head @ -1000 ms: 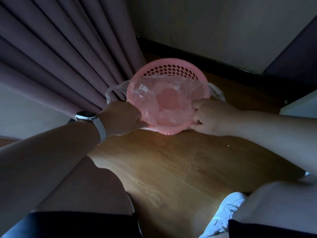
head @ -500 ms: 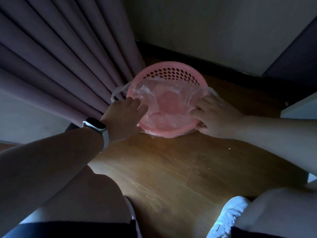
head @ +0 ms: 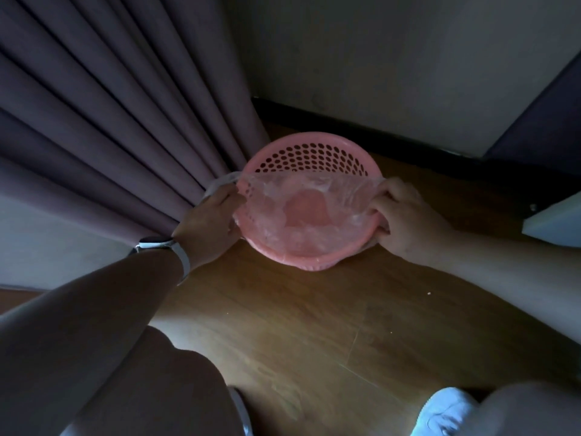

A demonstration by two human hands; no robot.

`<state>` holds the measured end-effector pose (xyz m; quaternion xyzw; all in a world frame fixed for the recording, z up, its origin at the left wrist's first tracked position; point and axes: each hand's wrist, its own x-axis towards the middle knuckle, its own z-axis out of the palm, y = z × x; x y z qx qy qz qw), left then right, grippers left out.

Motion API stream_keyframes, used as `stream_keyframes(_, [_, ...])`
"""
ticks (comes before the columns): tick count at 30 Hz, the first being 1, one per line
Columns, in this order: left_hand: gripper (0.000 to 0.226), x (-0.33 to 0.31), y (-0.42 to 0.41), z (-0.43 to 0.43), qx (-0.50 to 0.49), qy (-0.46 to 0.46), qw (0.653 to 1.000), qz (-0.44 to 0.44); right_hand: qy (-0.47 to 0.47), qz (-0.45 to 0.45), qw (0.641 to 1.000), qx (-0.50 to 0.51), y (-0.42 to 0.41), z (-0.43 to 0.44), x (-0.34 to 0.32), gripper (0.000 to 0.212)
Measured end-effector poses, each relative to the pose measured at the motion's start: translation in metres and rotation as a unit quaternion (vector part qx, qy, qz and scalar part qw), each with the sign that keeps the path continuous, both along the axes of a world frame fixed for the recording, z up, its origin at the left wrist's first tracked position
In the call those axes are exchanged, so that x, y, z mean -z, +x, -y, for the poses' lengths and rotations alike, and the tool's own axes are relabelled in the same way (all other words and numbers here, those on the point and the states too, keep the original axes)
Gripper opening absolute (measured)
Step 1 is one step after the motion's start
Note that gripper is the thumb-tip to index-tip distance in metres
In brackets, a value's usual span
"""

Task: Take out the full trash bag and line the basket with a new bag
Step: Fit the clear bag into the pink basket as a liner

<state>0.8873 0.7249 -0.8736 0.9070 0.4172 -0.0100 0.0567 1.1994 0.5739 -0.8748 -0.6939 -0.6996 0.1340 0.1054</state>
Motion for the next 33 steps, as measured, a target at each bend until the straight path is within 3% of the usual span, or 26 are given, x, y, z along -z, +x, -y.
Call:
stream_keyframes(4, [0.053,0.000,0.001,-0.004,-0.026,-0.026,0.999,0.028,-0.015,-0.034,0.999,0.019,0.002,-0.002,0.003,0.027])
stream_keyframes(8, [0.041,-0.003,0.004,-0.012,-0.002,-0.010,1.000,0.017,-0.020,-0.092,0.990,0.101,0.005,-0.011,0.002,0.017])
stream_keyframes(11, [0.031,-0.010,0.008,-0.016,0.001,-0.006,0.998,0.057,-0.026,-0.136,0.980,0.143,0.008,-0.018,0.003,0.013])
stream_keyframes(14, [0.028,-0.013,0.010,-0.019,-0.077,-0.043,0.984,0.156,-0.022,-0.172,0.971,0.167,0.008,-0.020,0.005,0.011])
stream_keyframes(16, [0.023,-0.012,0.014,-0.020,-0.149,-0.074,0.967,0.194,-0.021,-0.180,0.968,0.172,0.008,-0.022,0.008,0.022])
stream_keyframes(22, [0.066,-0.009,0.032,-0.016,-0.160,-0.150,0.962,0.159,-0.020,-0.222,0.956,0.192,0.007,-0.028,0.018,0.055])
stream_keyframes(28, [0.070,0.000,0.040,-0.022,-0.173,-0.182,0.952,0.174,-0.052,-0.228,0.952,0.196,0.011,-0.035,0.019,0.084])
stream_keyframes(33, [0.077,0.000,0.048,-0.018,-0.180,-0.213,0.939,0.202,-0.079,-0.202,0.956,0.197,0.015,-0.031,0.011,0.076])
